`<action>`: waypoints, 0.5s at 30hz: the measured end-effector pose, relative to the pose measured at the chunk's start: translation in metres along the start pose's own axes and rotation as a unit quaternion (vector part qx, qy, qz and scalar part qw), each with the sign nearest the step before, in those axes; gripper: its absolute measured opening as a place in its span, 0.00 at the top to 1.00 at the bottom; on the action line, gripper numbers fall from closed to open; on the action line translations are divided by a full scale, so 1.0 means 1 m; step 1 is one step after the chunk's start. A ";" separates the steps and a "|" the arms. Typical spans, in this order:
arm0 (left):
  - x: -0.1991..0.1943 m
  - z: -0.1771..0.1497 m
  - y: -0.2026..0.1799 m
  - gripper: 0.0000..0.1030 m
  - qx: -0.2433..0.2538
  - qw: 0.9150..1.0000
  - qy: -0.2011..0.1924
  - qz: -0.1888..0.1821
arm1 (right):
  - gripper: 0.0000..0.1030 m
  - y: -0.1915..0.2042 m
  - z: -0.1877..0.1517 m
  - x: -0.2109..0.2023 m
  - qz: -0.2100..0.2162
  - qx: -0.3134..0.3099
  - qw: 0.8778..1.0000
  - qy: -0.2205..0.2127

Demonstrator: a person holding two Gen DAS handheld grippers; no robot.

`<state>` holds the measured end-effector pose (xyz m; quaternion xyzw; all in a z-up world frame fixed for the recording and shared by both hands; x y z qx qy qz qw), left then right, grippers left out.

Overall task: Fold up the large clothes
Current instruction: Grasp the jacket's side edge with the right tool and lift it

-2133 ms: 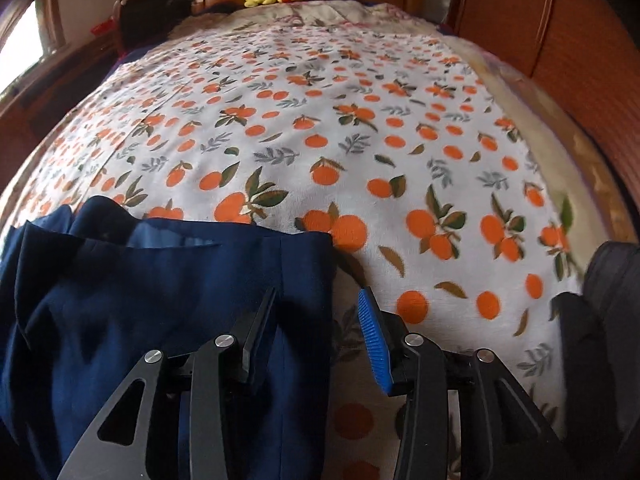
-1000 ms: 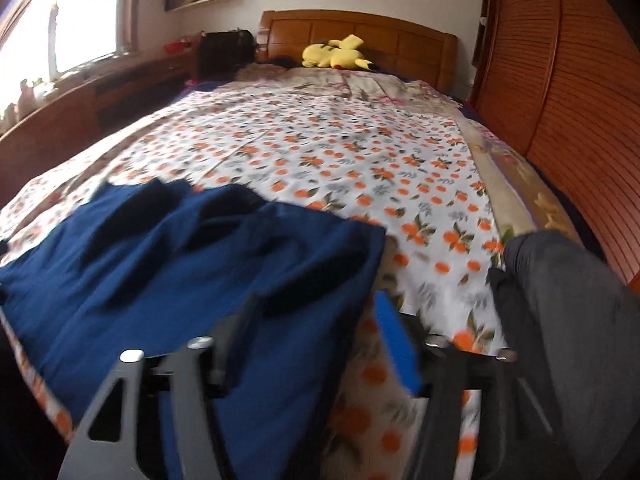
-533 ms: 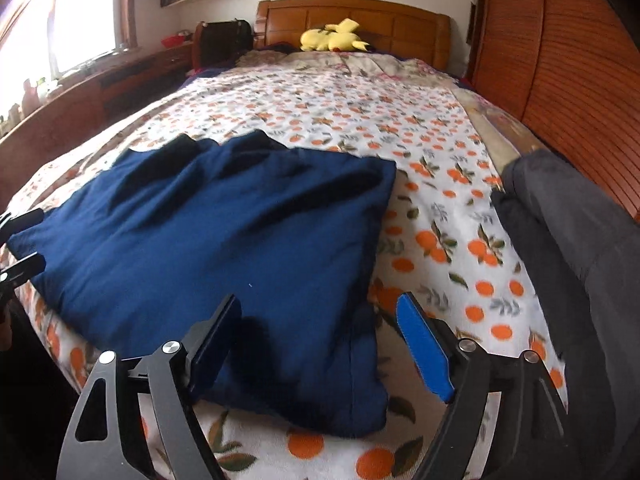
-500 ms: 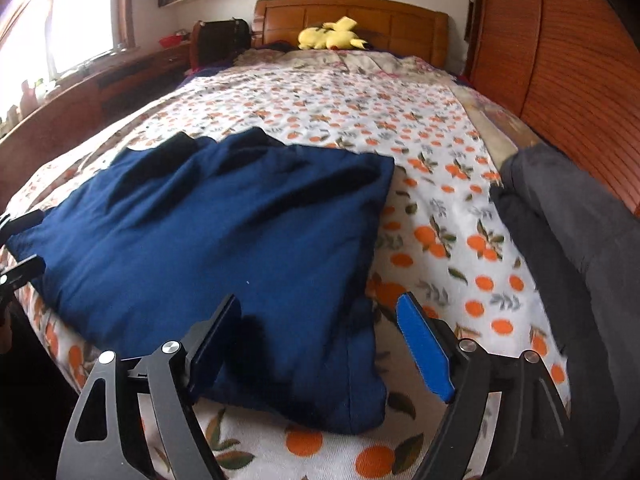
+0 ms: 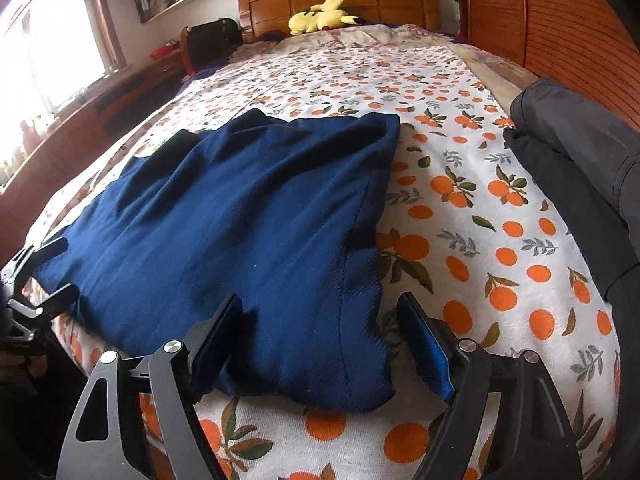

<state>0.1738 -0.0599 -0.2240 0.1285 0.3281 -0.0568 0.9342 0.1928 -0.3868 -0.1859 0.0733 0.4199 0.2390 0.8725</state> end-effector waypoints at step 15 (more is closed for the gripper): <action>0.011 -0.004 -0.001 0.02 -0.002 1.000 0.020 -0.002 | 0.80 0.023 0.010 -0.019 0.060 -0.016 0.997 -0.046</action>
Point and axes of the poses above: each gripper's, at about its wrist camera, not at the fingertips, and x roughly the way its jaws point, y to its left, z to its top, the point moved 2 cm from there along x, roughly the way its jaws point, and after that the axes turned 12 degrees about z, right-handed, at the moved point
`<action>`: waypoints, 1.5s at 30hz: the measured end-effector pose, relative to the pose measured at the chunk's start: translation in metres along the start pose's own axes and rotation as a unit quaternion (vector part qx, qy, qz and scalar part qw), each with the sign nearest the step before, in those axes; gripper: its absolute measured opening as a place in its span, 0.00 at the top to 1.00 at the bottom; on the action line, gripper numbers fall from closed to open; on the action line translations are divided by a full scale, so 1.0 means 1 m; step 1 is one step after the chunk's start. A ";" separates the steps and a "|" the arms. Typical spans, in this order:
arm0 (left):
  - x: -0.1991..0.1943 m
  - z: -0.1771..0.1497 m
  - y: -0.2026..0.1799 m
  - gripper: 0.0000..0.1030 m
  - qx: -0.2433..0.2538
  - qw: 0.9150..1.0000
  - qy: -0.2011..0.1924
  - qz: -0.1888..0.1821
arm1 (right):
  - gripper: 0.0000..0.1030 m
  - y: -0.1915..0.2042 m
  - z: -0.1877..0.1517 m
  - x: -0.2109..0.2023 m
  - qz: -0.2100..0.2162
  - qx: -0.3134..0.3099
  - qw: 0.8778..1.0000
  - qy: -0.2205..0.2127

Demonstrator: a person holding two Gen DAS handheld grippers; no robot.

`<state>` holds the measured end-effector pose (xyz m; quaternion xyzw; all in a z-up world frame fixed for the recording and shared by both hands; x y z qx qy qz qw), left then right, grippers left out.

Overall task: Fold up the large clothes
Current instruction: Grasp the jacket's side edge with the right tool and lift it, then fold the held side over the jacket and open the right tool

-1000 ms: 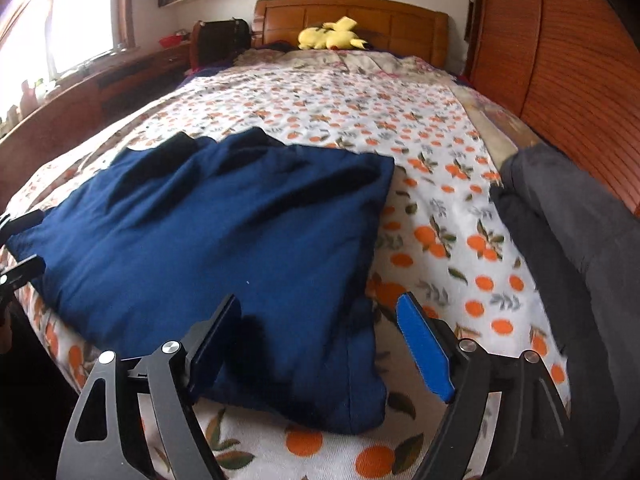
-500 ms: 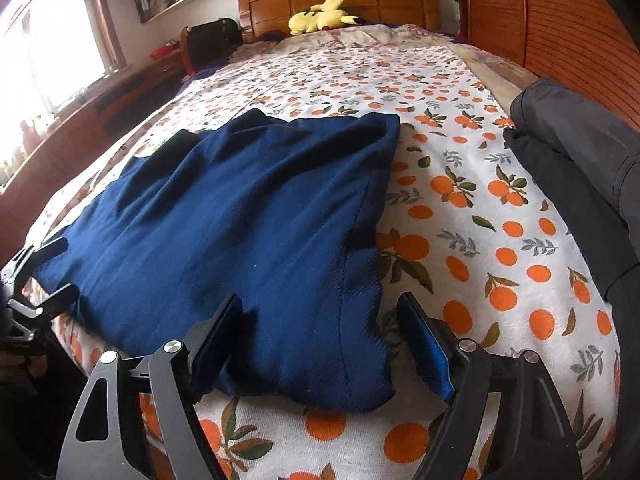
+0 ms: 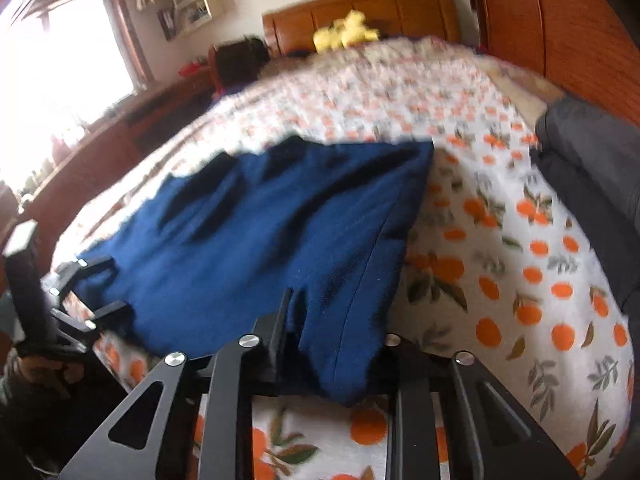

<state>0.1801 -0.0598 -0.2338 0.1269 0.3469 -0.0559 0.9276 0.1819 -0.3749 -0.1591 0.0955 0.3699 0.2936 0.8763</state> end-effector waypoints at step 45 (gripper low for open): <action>-0.115 -0.042 0.189 0.02 -0.163 0.981 -0.081 0.072 | 0.72 0.279 0.069 0.143 0.171 -0.204 0.962 0.052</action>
Point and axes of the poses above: each gripper's, at about its wrist camera, not at the fingertips, and x roughly the way its jaws point, y to its left, z to its top, the point moved 2 cm from there along x, roughly the way its jaws point, and after that the axes turned 12 degrees about z, right-handed, at the moved point
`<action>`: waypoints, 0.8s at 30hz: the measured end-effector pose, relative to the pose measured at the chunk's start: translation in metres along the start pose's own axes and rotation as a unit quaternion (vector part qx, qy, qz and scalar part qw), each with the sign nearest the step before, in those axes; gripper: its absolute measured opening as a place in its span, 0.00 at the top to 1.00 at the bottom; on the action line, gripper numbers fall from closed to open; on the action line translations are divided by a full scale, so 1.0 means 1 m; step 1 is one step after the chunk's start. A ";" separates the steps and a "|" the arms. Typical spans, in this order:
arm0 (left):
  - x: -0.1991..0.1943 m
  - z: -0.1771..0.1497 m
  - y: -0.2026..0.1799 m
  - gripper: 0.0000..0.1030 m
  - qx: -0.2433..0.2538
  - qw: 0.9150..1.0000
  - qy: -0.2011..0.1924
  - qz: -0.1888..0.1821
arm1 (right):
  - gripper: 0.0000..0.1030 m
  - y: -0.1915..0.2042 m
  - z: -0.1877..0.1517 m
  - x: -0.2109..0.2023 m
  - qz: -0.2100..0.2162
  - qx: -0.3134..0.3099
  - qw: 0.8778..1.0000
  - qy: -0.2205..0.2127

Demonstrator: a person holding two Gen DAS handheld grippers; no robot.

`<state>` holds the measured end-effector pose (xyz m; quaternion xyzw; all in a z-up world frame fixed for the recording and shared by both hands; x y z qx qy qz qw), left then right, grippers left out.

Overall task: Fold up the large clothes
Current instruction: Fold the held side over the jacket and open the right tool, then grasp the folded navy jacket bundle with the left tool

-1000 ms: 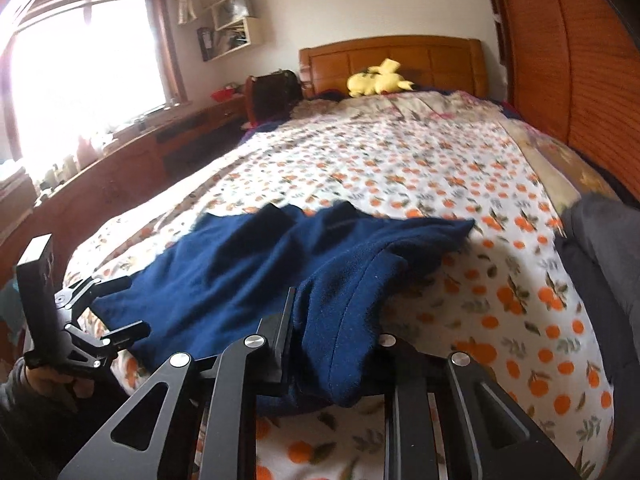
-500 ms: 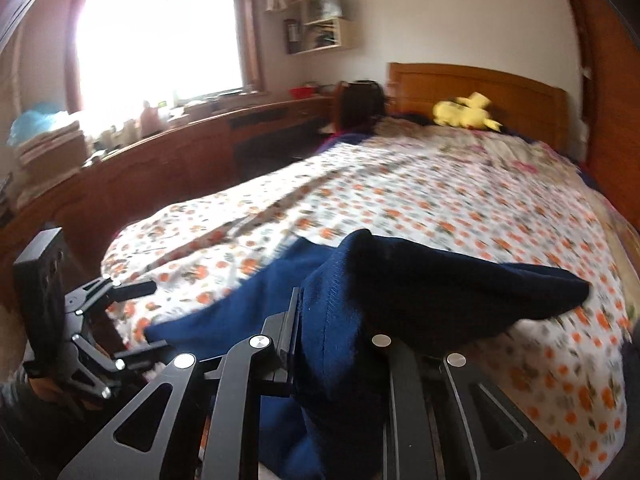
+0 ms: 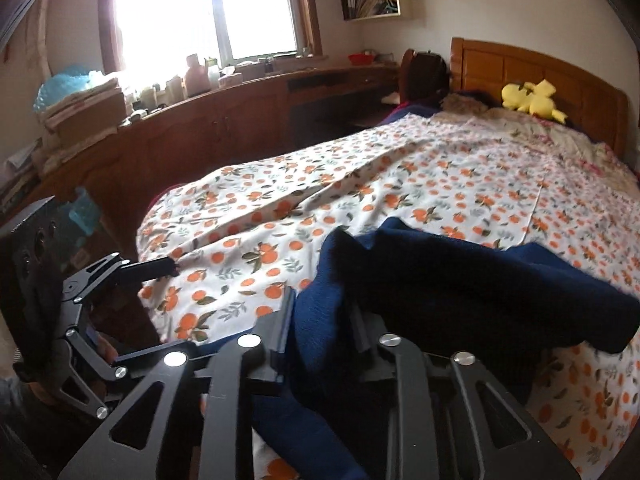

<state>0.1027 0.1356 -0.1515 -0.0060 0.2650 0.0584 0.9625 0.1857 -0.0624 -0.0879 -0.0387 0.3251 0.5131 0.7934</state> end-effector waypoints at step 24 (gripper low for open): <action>0.012 0.004 -0.028 0.16 0.024 0.999 0.008 -0.022 | 0.58 -0.043 -0.076 -0.034 -0.062 0.040 0.996 0.040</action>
Point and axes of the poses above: each gripper's, at about its wrist camera, not at the fingertips, and x roughly the way its jaws point, y to its left, z to its top, the point moved 2 cm from there along x, roughly the way its jaws point, and after that the axes turned 12 degrees about z, right-handed, at the moved point
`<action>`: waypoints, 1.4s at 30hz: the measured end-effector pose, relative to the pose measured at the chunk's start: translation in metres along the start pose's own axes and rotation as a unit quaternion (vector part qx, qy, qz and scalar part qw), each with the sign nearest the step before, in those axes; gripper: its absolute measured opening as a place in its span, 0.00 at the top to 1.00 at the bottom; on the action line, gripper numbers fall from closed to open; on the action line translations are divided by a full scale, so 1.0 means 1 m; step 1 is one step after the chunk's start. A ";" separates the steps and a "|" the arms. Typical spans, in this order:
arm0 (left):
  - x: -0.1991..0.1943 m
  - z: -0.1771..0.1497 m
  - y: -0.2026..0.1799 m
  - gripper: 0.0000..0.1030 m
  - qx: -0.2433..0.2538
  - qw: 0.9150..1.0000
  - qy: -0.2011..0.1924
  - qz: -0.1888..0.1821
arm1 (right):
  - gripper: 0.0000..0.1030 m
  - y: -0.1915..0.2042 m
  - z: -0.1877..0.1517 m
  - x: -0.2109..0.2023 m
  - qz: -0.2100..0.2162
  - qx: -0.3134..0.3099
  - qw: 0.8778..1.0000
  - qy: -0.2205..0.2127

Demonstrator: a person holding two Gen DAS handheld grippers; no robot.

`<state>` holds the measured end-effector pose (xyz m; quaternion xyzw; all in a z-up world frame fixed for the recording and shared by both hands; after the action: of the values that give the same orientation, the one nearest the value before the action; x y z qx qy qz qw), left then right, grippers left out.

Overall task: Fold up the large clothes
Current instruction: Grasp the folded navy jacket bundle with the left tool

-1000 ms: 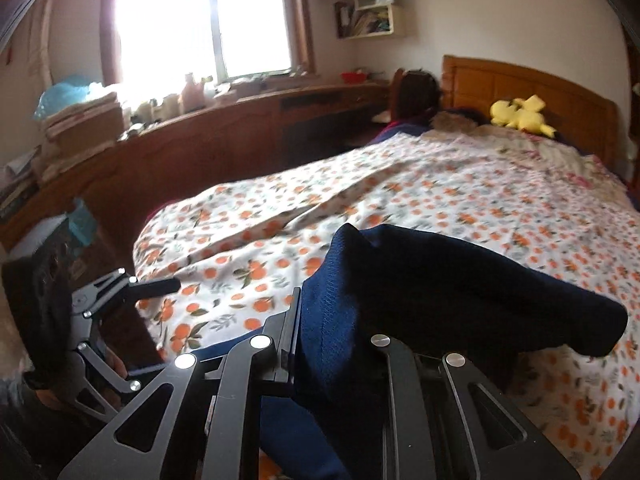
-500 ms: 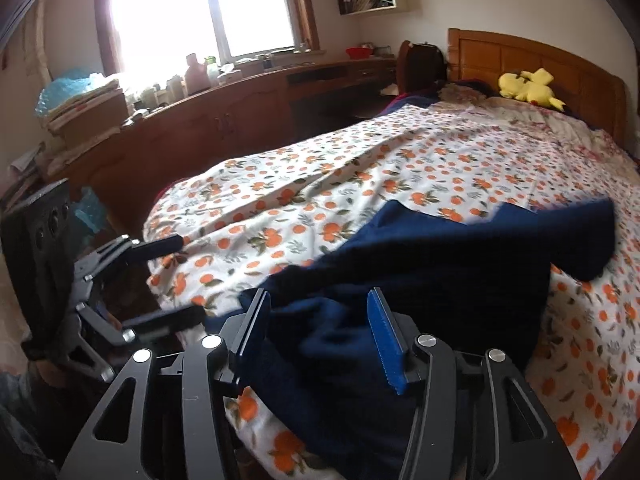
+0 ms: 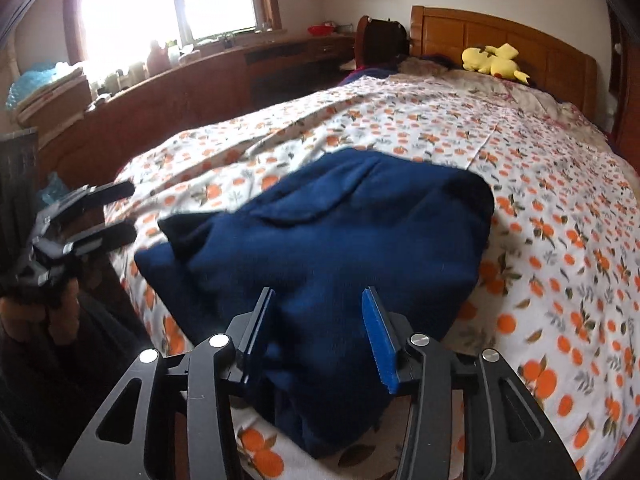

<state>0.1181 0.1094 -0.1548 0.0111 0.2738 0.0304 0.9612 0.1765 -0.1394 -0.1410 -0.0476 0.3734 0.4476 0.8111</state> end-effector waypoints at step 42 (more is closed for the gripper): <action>0.017 -0.048 0.013 0.84 -0.027 0.997 0.063 -0.039 | 0.58 -0.056 0.083 0.061 -0.015 -0.019 0.999 0.037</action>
<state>0.1066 0.1238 -0.2037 -0.0272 0.3333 0.0003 0.9424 0.2855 -0.0962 -0.1359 -0.0850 0.3937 0.4407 0.8022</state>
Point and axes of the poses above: each gripper's, at about its wrist camera, not at the fingertips, and x roughly the way its jaws point, y to its left, z to its top, the point moved 2 cm from there along x, roughly the way its jaws point, and after that the axes turned 12 degrees about z, right-handed, at the moved point
